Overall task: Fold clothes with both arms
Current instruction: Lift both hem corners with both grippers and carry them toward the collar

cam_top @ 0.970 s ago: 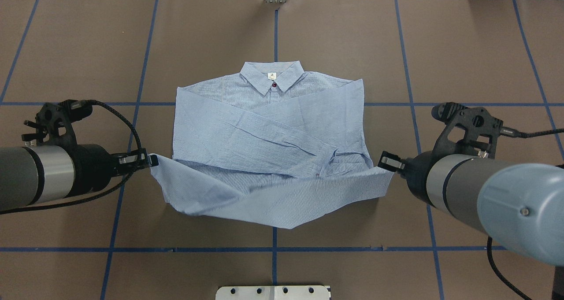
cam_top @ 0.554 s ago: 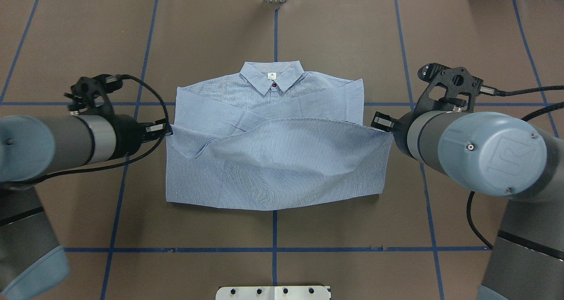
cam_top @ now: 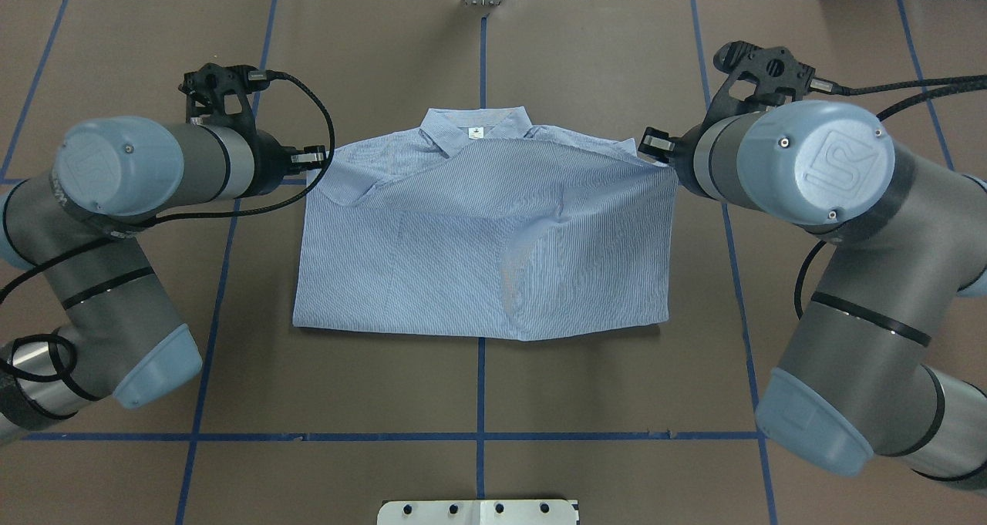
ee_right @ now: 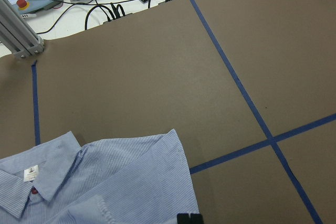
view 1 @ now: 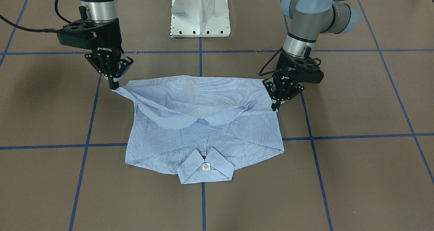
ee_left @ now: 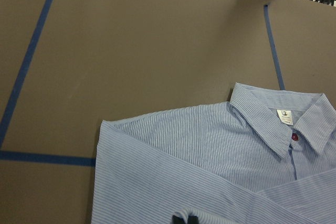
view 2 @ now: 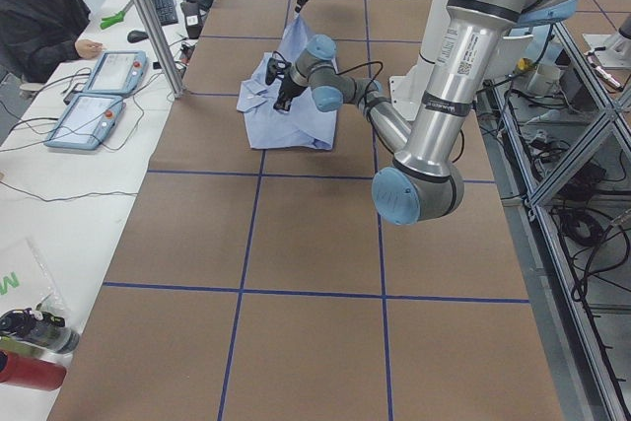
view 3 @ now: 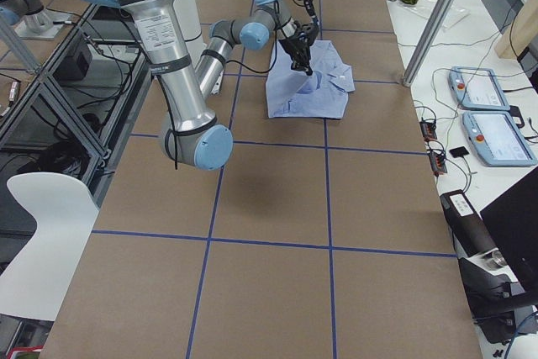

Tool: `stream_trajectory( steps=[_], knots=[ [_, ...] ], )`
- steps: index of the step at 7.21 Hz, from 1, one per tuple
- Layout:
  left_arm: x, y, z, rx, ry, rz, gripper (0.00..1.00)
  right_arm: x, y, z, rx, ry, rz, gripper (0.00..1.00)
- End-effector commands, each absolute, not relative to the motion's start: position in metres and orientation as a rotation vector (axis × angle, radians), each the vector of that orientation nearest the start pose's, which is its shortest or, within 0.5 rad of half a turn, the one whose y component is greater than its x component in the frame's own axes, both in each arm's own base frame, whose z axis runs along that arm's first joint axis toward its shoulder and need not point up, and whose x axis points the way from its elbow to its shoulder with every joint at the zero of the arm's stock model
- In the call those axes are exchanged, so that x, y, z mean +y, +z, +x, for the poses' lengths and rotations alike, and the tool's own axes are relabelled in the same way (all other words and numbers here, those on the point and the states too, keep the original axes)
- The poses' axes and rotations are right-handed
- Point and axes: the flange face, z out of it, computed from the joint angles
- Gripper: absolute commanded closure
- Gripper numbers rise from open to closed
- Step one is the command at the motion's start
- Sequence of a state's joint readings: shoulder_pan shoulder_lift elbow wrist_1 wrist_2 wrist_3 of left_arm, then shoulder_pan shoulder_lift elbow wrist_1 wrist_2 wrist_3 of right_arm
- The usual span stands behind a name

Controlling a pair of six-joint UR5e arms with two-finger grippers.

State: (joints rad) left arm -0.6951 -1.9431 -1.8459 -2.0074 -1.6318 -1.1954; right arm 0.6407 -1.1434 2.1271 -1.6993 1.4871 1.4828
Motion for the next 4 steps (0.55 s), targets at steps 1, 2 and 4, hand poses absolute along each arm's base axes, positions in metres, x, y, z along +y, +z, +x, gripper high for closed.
stream_trajectory(
  steps=[1,2,4],
  knots=[
    [-0.509,0.3,0.367,0.911,-0.218,0.513,1.0,-0.456,0.217,-0.35,-0.802,0.552,0.4,1.0],
    [-0.52,0.309,0.378,0.895,-0.207,0.513,1.0,-0.48,0.247,-0.382,-0.846,0.548,0.418,1.0],
    [-0.536,0.331,0.396,0.861,-0.153,0.526,1.0,-0.506,0.29,-0.411,-0.898,0.495,0.471,1.0]
  ],
)
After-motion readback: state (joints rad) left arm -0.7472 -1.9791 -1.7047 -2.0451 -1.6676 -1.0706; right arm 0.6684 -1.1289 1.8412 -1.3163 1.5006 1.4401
